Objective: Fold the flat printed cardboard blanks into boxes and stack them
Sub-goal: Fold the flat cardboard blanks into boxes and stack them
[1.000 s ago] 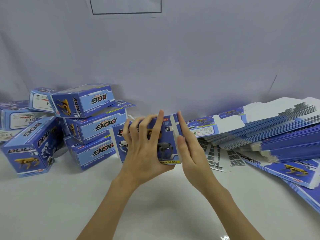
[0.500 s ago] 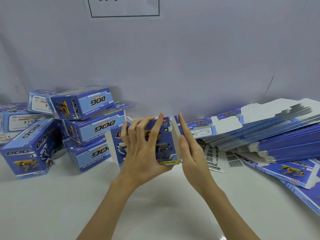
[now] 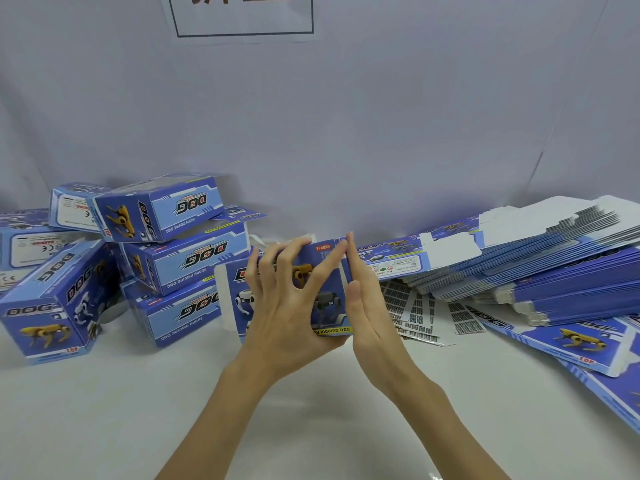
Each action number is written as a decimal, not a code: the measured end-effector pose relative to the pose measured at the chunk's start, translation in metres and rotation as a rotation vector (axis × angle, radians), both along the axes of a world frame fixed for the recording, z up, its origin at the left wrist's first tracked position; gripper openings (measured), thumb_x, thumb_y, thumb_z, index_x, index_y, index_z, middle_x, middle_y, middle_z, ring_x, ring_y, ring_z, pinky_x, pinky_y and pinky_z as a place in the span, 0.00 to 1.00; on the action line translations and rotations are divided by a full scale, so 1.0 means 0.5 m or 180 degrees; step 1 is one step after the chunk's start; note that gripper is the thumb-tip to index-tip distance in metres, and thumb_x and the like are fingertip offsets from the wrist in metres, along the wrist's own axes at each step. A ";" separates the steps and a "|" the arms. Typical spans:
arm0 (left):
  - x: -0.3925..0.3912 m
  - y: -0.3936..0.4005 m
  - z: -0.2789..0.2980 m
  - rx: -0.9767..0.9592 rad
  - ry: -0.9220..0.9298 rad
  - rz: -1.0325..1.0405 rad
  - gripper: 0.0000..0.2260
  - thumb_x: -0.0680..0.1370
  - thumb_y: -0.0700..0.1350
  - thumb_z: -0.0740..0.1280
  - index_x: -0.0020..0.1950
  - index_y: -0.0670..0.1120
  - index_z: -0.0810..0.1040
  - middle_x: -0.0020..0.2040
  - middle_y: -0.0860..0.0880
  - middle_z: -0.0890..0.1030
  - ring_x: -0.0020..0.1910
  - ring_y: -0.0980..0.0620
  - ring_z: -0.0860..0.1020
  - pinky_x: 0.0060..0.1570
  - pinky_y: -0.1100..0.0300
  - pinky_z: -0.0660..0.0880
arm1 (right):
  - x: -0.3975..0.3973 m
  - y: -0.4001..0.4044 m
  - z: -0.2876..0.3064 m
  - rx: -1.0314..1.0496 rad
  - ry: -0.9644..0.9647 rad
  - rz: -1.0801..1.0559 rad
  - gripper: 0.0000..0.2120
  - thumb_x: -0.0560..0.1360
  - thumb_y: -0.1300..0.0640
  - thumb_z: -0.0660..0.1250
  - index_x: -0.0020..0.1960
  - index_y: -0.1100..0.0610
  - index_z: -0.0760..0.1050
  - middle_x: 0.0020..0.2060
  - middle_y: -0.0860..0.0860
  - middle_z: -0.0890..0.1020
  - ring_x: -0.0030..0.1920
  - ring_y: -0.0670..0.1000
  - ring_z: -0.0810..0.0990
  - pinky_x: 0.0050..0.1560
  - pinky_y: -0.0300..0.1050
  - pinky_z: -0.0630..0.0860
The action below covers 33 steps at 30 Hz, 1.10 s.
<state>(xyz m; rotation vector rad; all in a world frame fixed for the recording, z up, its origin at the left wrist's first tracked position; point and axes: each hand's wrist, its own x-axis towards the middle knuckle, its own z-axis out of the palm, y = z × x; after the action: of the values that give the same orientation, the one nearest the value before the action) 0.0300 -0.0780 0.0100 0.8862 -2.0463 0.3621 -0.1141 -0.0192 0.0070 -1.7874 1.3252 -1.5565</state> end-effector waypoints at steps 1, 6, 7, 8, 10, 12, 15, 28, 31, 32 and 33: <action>-0.002 0.002 0.001 -0.0001 -0.0025 -0.0019 0.46 0.68 0.69 0.71 0.82 0.59 0.59 0.78 0.43 0.62 0.78 0.38 0.62 0.78 0.34 0.52 | -0.001 -0.001 -0.002 -0.0010 0.0085 -0.0051 0.25 0.86 0.39 0.47 0.82 0.28 0.47 0.84 0.39 0.52 0.84 0.41 0.47 0.83 0.60 0.56; -0.005 0.002 0.002 -0.0004 -0.0192 -0.0006 0.44 0.71 0.68 0.71 0.83 0.59 0.60 0.78 0.42 0.63 0.78 0.36 0.62 0.76 0.31 0.54 | -0.013 -0.008 -0.014 0.0046 0.0727 -0.0481 0.28 0.83 0.32 0.44 0.81 0.27 0.40 0.85 0.38 0.45 0.76 0.28 0.44 0.83 0.57 0.55; -0.005 0.003 0.002 0.0024 -0.0226 -0.0005 0.43 0.71 0.68 0.70 0.83 0.59 0.60 0.78 0.42 0.63 0.78 0.36 0.62 0.75 0.31 0.55 | -0.014 -0.009 -0.016 0.0061 0.0777 -0.0485 0.30 0.82 0.32 0.45 0.82 0.29 0.40 0.85 0.39 0.44 0.78 0.30 0.43 0.83 0.58 0.55; -0.004 0.003 0.002 0.0051 -0.0252 0.0003 0.42 0.72 0.68 0.68 0.83 0.59 0.60 0.78 0.42 0.64 0.78 0.36 0.63 0.75 0.30 0.56 | -0.014 -0.011 -0.018 0.0031 0.0750 -0.0404 0.31 0.83 0.33 0.48 0.83 0.32 0.40 0.85 0.41 0.44 0.81 0.34 0.43 0.83 0.60 0.56; -0.004 0.005 0.006 0.0065 -0.0249 0.0030 0.38 0.72 0.68 0.66 0.81 0.61 0.62 0.78 0.42 0.65 0.77 0.36 0.64 0.75 0.31 0.57 | -0.012 -0.013 -0.021 -0.0094 0.0287 -0.0054 0.36 0.84 0.42 0.59 0.85 0.37 0.43 0.85 0.46 0.49 0.85 0.46 0.49 0.81 0.62 0.61; -0.003 0.007 0.013 0.0026 -0.0095 0.0047 0.35 0.72 0.67 0.68 0.78 0.62 0.66 0.77 0.42 0.66 0.77 0.37 0.65 0.75 0.32 0.57 | -0.012 -0.011 -0.026 -0.0315 -0.0099 0.0044 0.40 0.82 0.50 0.67 0.86 0.43 0.48 0.84 0.48 0.58 0.83 0.51 0.59 0.77 0.61 0.69; 0.005 0.006 0.024 0.0000 0.0164 0.0027 0.35 0.72 0.66 0.70 0.77 0.62 0.66 0.77 0.43 0.65 0.76 0.38 0.65 0.74 0.32 0.59 | -0.007 -0.012 -0.039 -0.0834 0.0126 -0.0486 0.34 0.81 0.49 0.70 0.84 0.48 0.61 0.82 0.49 0.62 0.81 0.48 0.64 0.73 0.48 0.74; 0.005 0.008 0.022 -0.0152 0.0003 0.0123 0.31 0.73 0.67 0.68 0.75 0.63 0.68 0.77 0.42 0.66 0.74 0.36 0.65 0.72 0.34 0.61 | 0.020 -0.025 -0.069 -0.0929 0.0562 -0.0862 0.27 0.88 0.42 0.50 0.85 0.48 0.53 0.85 0.49 0.55 0.83 0.49 0.57 0.80 0.42 0.60; 0.008 0.006 0.022 -0.0082 0.0041 0.0120 0.30 0.73 0.66 0.68 0.74 0.62 0.69 0.77 0.42 0.66 0.75 0.36 0.65 0.72 0.34 0.61 | 0.022 -0.026 -0.068 -0.0919 0.0594 -0.0816 0.27 0.88 0.44 0.51 0.85 0.46 0.53 0.85 0.47 0.53 0.83 0.47 0.55 0.80 0.41 0.60; 0.009 0.006 0.023 -0.0078 0.0051 0.0107 0.30 0.73 0.67 0.67 0.73 0.62 0.69 0.77 0.42 0.66 0.75 0.36 0.66 0.72 0.34 0.62 | 0.020 -0.026 -0.069 -0.0915 0.0560 -0.0785 0.27 0.88 0.44 0.52 0.86 0.46 0.54 0.85 0.47 0.52 0.84 0.49 0.55 0.81 0.46 0.62; 0.010 0.005 0.024 -0.0088 0.0055 0.0090 0.29 0.73 0.67 0.67 0.73 0.62 0.69 0.77 0.43 0.66 0.74 0.36 0.66 0.72 0.34 0.62 | 0.019 -0.026 -0.070 -0.0911 0.0515 -0.0755 0.28 0.87 0.44 0.54 0.86 0.46 0.55 0.85 0.47 0.52 0.84 0.51 0.55 0.80 0.51 0.66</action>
<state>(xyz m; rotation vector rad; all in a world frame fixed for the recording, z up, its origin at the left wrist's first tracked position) 0.0351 -0.0754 0.0219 0.8991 -2.0100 0.3958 -0.1046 -0.0324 -0.0279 -2.0242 1.4984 -1.8397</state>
